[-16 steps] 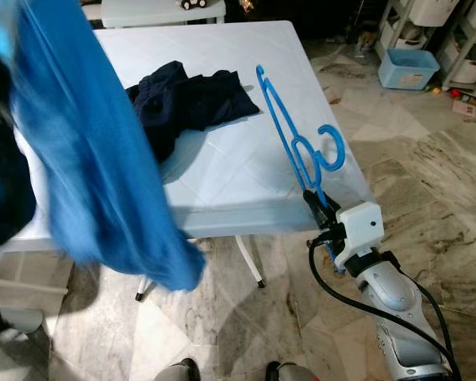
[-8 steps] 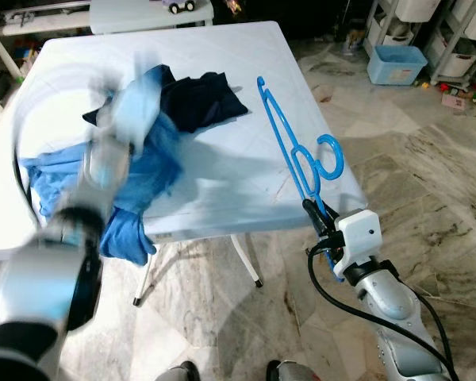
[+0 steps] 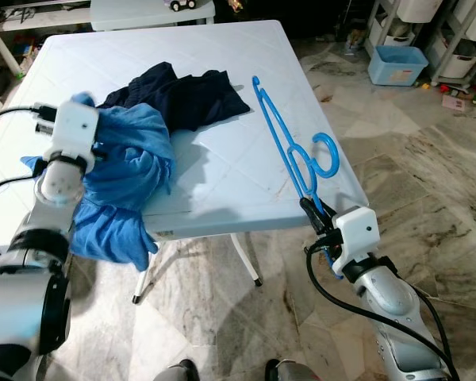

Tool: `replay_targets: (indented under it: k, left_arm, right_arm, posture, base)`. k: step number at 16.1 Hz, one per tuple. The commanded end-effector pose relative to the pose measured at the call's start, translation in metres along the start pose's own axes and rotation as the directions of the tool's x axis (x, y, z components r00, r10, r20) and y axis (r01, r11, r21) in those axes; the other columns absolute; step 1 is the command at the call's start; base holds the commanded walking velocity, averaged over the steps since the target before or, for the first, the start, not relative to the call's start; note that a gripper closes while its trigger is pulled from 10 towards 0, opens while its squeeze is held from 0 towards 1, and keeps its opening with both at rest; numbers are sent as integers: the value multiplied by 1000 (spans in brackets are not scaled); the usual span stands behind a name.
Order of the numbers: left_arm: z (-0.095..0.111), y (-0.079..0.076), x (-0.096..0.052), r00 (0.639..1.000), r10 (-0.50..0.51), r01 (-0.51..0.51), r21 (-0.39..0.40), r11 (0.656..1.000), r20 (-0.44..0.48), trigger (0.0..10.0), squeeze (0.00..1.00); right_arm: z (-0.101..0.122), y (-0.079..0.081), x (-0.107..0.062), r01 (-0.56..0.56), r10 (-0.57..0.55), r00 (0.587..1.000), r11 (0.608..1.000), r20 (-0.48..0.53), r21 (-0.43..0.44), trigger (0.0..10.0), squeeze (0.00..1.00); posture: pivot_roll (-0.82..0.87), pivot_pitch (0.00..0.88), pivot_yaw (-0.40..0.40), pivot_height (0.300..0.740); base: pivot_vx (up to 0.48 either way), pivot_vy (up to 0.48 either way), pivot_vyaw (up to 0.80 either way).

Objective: Hang hanger

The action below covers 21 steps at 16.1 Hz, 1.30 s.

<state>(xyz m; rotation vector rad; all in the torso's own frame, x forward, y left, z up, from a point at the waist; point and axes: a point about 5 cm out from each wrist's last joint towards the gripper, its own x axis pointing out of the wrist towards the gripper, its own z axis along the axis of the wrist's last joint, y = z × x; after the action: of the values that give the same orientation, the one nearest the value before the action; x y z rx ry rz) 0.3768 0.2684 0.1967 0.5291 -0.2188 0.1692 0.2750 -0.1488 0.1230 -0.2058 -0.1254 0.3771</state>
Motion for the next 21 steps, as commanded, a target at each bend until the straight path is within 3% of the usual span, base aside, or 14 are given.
replay_targets:
  k: [1,3,4,6,7,8,10,13,18,21]
  left_arm:
    - [-5,4,-16,996,8,-11,36,999,94,10000,1000]
    - [-11,2,-29,992,6,-10,31,999,123,10000,1000]
    - [-20,-8,-50,991,-21,20,16,1000,131,10000,1000]
    - [-24,-12,-57,993,-28,26,12,1000,118,10000,1000]
    - [-37,-14,-75,998,26,-25,-22,999,59,10000,1000]
    - [-40,-14,-83,997,54,-53,-26,998,56,10000,1000]
    - [-33,-18,-108,987,86,-79,-51,996,133,10000,1000]
    - [-26,-32,-120,993,44,-28,-145,989,111,10000,1000]
    - [-27,-43,-143,1000,-10,17,-236,972,28,10000,1000]
    - [-26,-50,-154,997,-79,67,-401,914,-13,10000,1000]
  right_arm:
    - [-10,6,0,-17,17,999,1000,-45,15,10000,0]
    - [-11,8,1,-16,17,999,1000,-43,20,10000,0]
    - [-12,9,1,-16,18,999,1000,-45,24,10000,0]
    - [-12,9,1,-17,19,999,1000,-45,25,10000,0]
    - [-13,9,2,-24,25,999,999,-46,25,10000,0]
    - [-13,8,3,-26,27,999,999,-47,24,10000,0]
    - [-14,8,7,-29,30,999,999,-43,22,10000,0]
    - [-15,11,8,-39,40,998,999,-45,24,10000,0]
    - [-17,10,6,-39,40,998,999,-47,19,10000,0]
    - [-19,9,5,-38,39,998,999,-51,17,10000,0]
  posture:
    - [-200,175,36,740]
    - [-198,174,38,740]
    - [-191,171,35,740]
    - [-188,170,35,740]
    - [-174,168,35,740]
    - [-172,167,35,740]
    - [-164,165,35,740]
    - [-156,164,36,740]
    - [-166,171,37,740]
    - [-166,172,38,740]
  base:
    - [0,0,0]
    - [0,0,0]
    - [0,0,0]
    - [0,0,0]
    - [0,0,0]
    - [0,0,0]
    - [0,0,0]
    - [0,0,0]
    - [0,0,0]
    - [0,0,0]
